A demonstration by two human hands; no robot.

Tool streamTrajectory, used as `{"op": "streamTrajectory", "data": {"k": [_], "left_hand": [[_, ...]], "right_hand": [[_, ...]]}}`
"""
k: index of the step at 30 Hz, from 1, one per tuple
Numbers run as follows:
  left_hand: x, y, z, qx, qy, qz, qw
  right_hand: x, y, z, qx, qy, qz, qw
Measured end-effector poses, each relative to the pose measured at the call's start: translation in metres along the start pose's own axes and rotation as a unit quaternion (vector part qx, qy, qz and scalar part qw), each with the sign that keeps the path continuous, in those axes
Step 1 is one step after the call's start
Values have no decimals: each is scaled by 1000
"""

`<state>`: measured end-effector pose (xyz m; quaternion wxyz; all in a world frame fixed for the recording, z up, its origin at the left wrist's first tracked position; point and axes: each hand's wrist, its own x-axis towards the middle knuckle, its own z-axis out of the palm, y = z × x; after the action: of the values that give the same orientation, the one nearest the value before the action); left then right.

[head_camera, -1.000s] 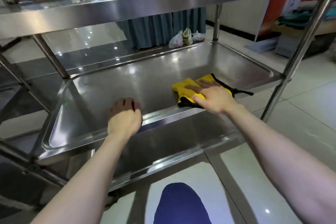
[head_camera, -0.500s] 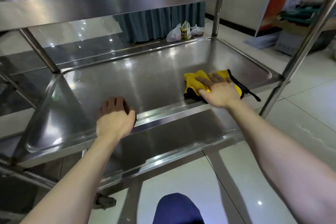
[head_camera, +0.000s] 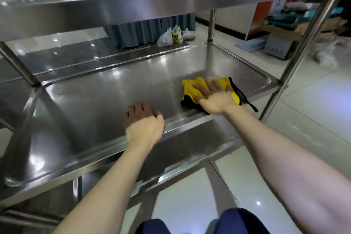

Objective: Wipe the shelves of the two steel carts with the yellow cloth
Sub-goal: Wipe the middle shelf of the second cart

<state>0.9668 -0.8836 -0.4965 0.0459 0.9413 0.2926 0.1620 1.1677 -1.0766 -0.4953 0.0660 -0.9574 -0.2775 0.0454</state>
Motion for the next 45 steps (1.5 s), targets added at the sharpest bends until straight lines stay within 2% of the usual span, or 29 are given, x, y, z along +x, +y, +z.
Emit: {"op": "streamTrajectory", "data": {"k": [2, 6, 12, 16, 20, 24, 26, 28, 31, 34, 36, 41, 43, 45], "left_hand": [[-3, 0, -1, 6, -7, 4, 1000], [0, -4, 1, 24, -32, 7, 999], [2, -11, 7, 20, -19, 21, 999], [0, -11, 5, 14, 4, 37, 999], [-1, -11, 3, 8, 6, 26, 1000], [-1, -7, 2, 11, -5, 11, 1000], [-1, -3, 2, 20, -8, 11, 1000], [-3, -2, 1, 33, 1, 16, 999], [-3, -4, -1, 34, -3, 16, 999], [-2, -3, -2, 21, 1, 18, 1000], [-1, -4, -2, 13, 4, 21, 1000], [0, -3, -6, 7, 7, 24, 1000], [2, -3, -8, 9, -12, 14, 1000], [4, -4, -8, 6, -20, 6, 1000]], "right_hand": [[6, -41, 8, -9, -11, -9, 1000], [24, -97, 16, -6, -1, -82, 997], [40, -88, 13, -1, -12, -132, 991], [54, -55, 3, -5, -5, -167, 986], [78, 17, -16, -19, -15, -86, 996], [89, 90, -26, 2, 5, 99, 995], [91, 91, -21, 18, 14, 153, 988], [88, 66, -18, 18, 14, 168, 985], [71, 6, -9, 4, -5, 100, 995], [39, -55, 5, -15, -27, -35, 999], [15, -72, 10, -12, -34, -118, 992], [-10, -37, -6, -12, -36, -234, 972], [-11, -13, -11, -4, -38, -240, 970], [-8, 19, -19, 0, -41, -200, 979]]}}
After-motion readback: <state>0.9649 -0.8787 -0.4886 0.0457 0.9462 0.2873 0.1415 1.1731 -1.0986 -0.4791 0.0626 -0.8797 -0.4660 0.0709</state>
